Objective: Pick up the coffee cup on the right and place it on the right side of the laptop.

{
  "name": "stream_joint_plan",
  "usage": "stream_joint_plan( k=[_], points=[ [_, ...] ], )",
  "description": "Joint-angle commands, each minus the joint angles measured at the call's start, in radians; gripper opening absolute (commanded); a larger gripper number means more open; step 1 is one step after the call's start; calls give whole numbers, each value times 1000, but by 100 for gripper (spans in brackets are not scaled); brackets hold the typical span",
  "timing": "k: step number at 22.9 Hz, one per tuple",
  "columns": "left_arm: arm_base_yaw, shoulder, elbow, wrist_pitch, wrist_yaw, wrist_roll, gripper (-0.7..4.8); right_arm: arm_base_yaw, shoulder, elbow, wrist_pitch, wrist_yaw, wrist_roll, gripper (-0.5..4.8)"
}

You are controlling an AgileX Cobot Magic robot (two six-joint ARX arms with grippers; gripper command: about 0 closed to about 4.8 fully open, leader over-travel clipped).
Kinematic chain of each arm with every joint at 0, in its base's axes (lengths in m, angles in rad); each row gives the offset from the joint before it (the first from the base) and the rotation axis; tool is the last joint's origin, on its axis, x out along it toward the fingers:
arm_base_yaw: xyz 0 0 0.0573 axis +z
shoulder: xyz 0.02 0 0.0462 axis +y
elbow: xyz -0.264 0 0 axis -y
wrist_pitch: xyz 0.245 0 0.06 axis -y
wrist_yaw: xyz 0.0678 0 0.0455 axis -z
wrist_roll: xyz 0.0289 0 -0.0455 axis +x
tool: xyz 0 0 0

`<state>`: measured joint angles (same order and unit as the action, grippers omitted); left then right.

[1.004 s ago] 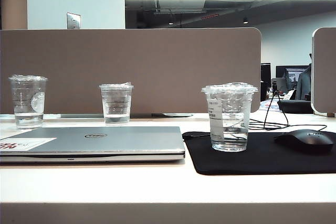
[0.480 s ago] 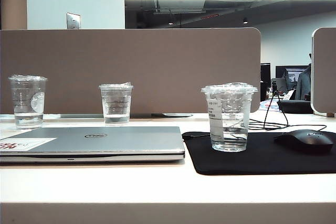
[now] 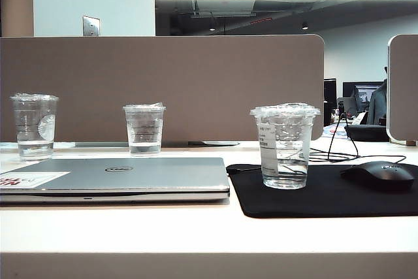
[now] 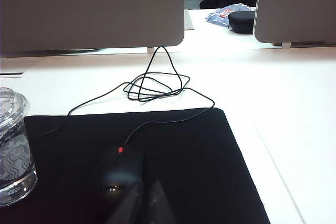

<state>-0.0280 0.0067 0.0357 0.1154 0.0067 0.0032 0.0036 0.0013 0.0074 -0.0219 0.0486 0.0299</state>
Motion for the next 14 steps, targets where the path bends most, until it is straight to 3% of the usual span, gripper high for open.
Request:
stream_joint_plan(
  k=[1, 7, 9, 14],
  points=[
    [-6, -4, -29, 12, -1, -22, -6, 1, -2, -6, 14, 1, 0, 36],
    [-37, -4, -29, -72, 4, -31, -5, 1, -2, -6, 14, 1, 0, 36],
    [-37, -4, -29, -85, -4, -67, -6, 1, -2, -6, 15, 1, 0, 36],
    [-37, -4, -29, -77, -3, -64, -5, 1, -2, -6, 15, 1, 0, 36]
  ],
)
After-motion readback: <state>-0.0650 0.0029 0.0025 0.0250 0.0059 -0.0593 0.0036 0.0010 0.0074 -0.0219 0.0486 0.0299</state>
